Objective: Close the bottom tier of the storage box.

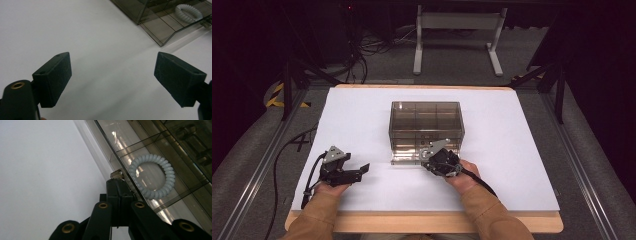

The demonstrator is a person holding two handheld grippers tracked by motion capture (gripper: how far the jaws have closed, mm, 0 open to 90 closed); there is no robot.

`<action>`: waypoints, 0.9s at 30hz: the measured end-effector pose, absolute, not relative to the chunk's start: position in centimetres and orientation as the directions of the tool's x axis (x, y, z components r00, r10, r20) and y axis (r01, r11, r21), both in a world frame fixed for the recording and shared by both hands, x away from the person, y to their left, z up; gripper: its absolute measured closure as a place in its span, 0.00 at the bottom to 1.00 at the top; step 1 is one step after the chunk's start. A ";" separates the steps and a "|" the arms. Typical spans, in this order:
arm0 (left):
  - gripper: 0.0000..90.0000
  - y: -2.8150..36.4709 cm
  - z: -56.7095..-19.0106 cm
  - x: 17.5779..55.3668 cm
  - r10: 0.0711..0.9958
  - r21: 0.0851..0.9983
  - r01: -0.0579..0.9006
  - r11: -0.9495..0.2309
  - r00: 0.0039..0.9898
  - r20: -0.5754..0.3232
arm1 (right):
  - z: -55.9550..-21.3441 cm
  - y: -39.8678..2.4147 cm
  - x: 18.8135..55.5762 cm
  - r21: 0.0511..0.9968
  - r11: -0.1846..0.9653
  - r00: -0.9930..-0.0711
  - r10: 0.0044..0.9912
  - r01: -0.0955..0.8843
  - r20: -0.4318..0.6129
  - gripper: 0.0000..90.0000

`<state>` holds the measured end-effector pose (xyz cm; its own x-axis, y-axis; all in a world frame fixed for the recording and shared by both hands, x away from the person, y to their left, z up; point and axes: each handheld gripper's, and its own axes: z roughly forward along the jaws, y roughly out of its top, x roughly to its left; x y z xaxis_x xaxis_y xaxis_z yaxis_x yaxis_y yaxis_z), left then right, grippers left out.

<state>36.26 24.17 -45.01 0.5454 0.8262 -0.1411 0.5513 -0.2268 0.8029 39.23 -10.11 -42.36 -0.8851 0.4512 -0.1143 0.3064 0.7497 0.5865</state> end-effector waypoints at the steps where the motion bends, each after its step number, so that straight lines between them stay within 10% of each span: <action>1: 0.17 24.2 -45.0 36.3 0.826 0.803 0.551 -0.227 0.545 -0.141 | -42.4 -10.1 39.3 0.591 0.746 -0.882 0.457 0.306 -0.120 1.00; 27: 0.17 24.2 -45.1 36.2 0.827 0.802 0.552 -0.227 0.544 -0.141 | -43.5 -10.7 40.0 0.699 0.631 -0.813 0.569 0.336 -0.123 1.00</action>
